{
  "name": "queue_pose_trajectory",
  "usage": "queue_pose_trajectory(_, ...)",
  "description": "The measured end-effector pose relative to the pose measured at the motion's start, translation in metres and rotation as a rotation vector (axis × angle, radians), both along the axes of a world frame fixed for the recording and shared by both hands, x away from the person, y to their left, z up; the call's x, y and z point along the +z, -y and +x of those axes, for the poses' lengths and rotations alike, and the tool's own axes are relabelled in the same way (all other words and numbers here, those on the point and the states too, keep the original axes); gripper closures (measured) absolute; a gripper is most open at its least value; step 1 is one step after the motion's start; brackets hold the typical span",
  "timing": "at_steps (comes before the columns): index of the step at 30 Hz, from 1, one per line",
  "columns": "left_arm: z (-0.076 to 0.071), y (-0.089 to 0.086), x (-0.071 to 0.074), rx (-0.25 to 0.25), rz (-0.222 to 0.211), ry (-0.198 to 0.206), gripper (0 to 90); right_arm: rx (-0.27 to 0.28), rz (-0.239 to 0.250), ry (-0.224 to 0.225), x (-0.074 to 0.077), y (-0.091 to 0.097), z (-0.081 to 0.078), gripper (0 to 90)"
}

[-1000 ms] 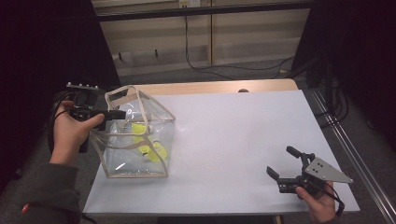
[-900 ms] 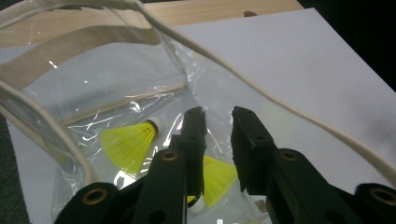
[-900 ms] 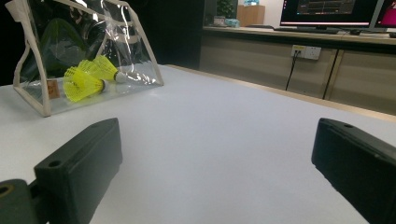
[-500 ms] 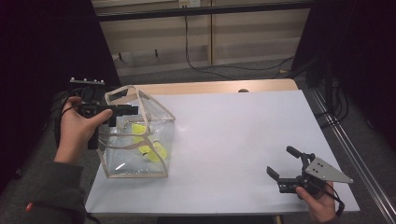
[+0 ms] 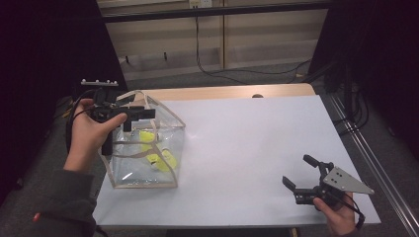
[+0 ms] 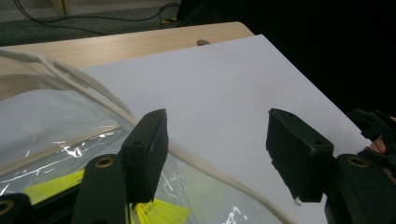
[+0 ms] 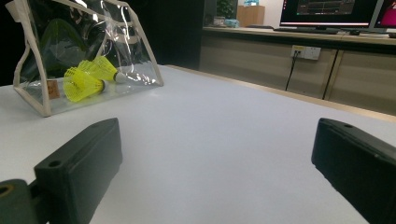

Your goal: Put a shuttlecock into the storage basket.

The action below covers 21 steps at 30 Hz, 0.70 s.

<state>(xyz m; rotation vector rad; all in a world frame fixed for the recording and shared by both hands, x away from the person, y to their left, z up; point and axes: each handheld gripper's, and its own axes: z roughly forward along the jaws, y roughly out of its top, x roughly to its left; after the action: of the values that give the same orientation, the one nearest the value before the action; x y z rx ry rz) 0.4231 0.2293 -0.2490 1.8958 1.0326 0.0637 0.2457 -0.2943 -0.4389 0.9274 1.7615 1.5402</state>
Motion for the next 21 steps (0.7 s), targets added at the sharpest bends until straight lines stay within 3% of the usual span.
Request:
queue_pose_trajectory(12,-0.004,0.024,0.001,-0.061,-0.021,0.032,28.0,-0.002,-0.002,0.002,0.000,0.000,0.000,1.6)
queue_pose_trajectory(21,-0.006,0.033,0.000,-0.063,-0.034,0.045,23.3,-0.001,-0.003,0.002,0.000,0.000,-0.001,1.6)
